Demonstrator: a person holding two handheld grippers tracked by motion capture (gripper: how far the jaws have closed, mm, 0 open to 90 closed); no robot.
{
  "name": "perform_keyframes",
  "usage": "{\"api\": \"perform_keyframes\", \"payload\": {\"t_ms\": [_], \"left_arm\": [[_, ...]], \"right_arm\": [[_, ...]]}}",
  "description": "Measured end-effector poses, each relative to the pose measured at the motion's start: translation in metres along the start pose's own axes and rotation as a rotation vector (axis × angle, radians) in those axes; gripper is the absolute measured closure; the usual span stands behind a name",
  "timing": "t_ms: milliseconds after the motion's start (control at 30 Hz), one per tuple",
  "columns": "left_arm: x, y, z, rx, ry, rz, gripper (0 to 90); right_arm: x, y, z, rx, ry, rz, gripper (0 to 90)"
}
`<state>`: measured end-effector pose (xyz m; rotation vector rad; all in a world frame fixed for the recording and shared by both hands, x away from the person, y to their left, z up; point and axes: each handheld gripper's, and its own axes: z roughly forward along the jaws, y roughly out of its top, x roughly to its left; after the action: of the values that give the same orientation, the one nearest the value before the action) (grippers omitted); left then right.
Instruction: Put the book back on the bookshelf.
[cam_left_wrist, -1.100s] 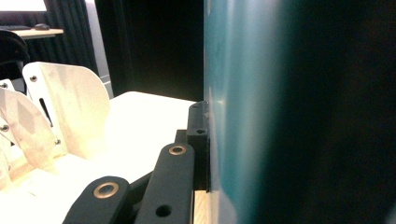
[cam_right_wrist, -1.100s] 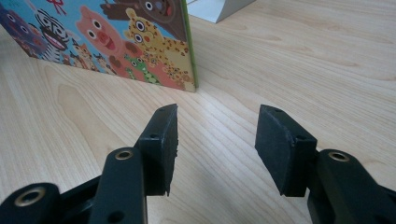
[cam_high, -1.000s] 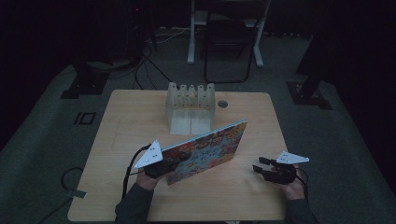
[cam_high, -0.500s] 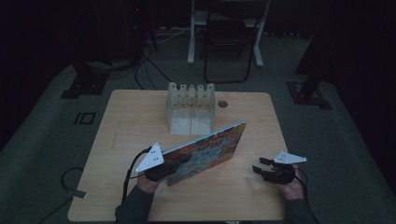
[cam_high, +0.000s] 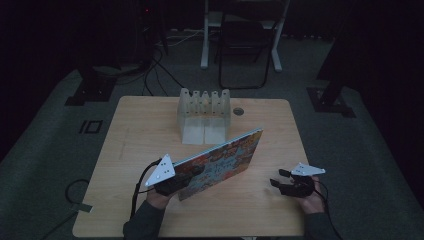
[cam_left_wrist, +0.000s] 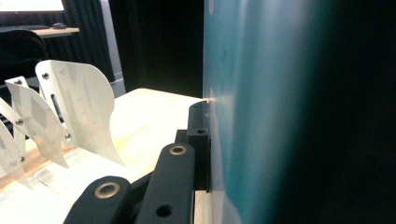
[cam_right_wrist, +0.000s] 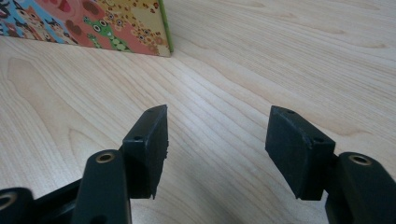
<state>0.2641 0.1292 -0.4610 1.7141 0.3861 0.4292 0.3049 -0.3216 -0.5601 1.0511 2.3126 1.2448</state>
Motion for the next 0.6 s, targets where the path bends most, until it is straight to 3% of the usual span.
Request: {"api": "perform_keyframes", "payload": {"t_ms": [600], "left_arm": [[-0.0023,-0.0008,-0.0049,-0.001,0.031,-0.009,80.7]], "right_arm": [[0.0008,-0.0021,0.0065,0.048,-0.050,-0.013,32.4]]}}
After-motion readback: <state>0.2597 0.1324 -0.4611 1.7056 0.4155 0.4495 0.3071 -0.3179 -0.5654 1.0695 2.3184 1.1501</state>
